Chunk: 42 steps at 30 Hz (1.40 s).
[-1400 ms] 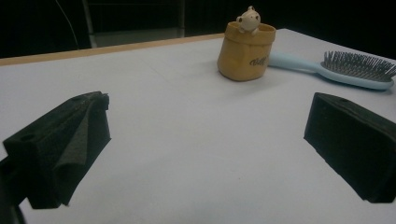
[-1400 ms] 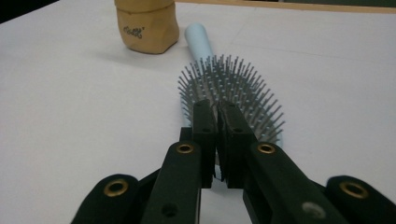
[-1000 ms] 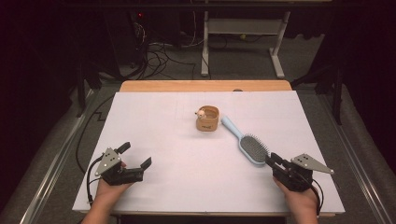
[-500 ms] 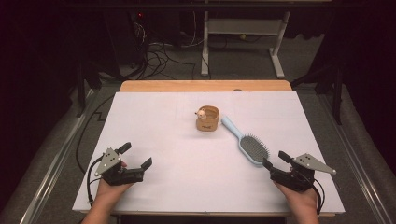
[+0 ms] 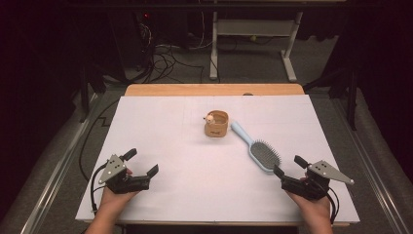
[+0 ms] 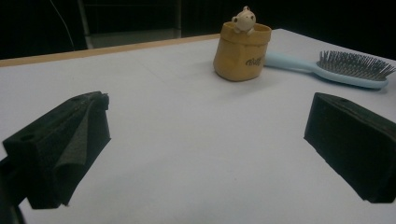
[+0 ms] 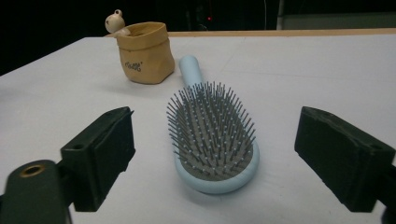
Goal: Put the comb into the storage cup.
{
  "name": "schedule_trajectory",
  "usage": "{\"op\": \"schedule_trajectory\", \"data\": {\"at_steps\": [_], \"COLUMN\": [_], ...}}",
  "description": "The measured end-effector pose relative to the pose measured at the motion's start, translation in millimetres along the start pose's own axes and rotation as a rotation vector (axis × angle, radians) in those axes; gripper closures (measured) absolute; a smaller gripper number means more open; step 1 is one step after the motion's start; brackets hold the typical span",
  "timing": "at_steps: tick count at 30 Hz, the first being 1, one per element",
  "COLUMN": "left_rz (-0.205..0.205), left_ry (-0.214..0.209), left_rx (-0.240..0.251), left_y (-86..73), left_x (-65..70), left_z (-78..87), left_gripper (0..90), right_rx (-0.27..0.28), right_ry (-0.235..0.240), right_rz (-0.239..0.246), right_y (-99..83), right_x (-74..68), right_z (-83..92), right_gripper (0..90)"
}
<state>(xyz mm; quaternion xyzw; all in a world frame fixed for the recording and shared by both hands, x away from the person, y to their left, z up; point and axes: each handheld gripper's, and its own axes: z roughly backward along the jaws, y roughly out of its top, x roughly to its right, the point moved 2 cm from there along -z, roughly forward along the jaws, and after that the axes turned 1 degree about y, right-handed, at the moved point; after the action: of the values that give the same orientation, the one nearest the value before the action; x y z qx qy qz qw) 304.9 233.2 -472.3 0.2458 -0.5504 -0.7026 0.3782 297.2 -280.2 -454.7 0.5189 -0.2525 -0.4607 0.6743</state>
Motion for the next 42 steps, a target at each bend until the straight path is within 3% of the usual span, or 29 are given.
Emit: {"op": "schedule_trajectory", "data": {"at_steps": [5,12,21,26,27,30,42], "left_rz": [0.010,0.006,0.011,-0.015,-0.018,-0.018,-0.028], "left_ry": [-0.005,-0.012,-0.028,-0.030,-0.031,-0.032,-0.036], "left_rx": [0.008,-0.007,-0.014,-0.010,-0.005,-0.002,-0.001], "left_y": [0.0,-1.3,0.7,1.5,2.0,2.4,1.8], "left_x": [-0.3,-1.8,-3.2,0.0,0.4,0.4,1.0], "left_z": [0.1,-3.4,-3.3,-4.7,-4.7,-4.3,-3.6], "left_gripper": [1.1,1.1,1.1,0.9,0.8,0.9,0.8], "right_rx": [0.010,-0.001,-0.173,-0.241,-0.280,-0.329,-0.460], "right_ry": [-0.016,-0.035,-0.066,-0.067,-0.066,-0.063,-0.041], "right_rz": [0.010,0.043,0.029,0.062,0.082,0.103,0.154], "right_y": [1.5,4.2,3.8,3.7,3.2,2.0,-7.2], "right_x": [-2.1,-7.2,4.2,4.0,3.8,3.9,4.7], "right_z": [-1.3,-2.3,-9.6,-13.3,-15.8,-18.6,-22.4], "right_gripper": [0.4,0.4,0.4,0.4,0.3,0.4,0.4]}}
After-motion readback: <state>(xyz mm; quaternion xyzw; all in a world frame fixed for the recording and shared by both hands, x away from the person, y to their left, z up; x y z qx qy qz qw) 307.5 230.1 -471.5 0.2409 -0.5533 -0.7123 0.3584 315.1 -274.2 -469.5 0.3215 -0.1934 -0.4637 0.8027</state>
